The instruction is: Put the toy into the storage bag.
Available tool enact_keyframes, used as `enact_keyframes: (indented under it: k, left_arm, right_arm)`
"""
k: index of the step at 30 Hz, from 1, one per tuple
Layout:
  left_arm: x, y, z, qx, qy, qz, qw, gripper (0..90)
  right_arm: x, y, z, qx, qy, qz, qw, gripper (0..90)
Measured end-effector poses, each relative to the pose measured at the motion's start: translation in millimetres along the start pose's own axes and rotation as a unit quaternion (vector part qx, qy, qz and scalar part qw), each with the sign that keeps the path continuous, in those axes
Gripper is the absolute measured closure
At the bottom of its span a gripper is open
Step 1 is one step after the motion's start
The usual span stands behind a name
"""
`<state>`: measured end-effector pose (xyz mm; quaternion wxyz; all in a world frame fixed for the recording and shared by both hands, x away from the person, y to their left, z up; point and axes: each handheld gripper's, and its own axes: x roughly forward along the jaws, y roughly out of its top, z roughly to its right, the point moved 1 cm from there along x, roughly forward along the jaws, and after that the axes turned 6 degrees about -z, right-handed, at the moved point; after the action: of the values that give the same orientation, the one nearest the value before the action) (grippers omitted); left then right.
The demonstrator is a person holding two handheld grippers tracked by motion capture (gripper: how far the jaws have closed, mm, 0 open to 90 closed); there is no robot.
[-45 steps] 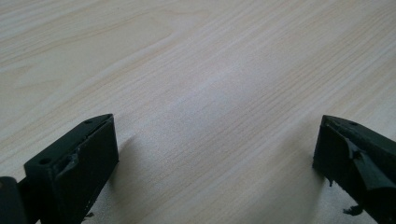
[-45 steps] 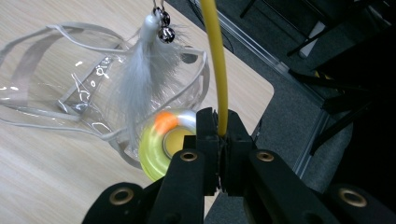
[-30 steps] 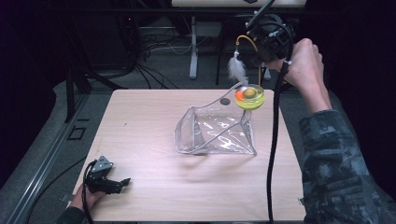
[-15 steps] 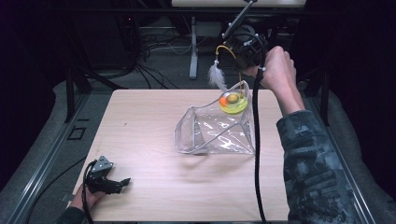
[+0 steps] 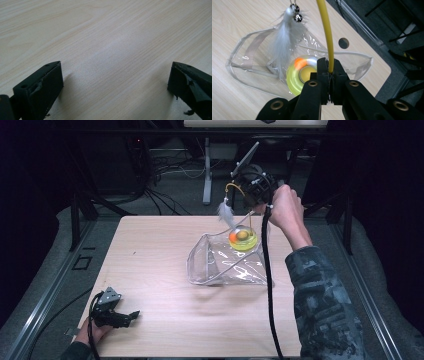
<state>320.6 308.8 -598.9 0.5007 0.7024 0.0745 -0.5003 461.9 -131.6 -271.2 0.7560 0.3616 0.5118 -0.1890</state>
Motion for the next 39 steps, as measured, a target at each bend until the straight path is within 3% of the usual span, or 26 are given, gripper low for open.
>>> enact_keyframes:
  k: [21, 39]
  left_arm:
    - [0.0, 0.0, 0.0, 0.0, 0.0, 0.0, 1.0, 0.0]
    - [-0.1, -0.1, 0.0, 0.0, 0.0, 0.0, 1.0, 0.0]
  right_arm:
    - [61.8, -38.0, -3.9, 0.018, 0.036, -0.034, 0.9986, 87.8]
    - [99.0, -60.9, -10.1, 0.016, 0.039, -0.071, 0.9966, 87.7]
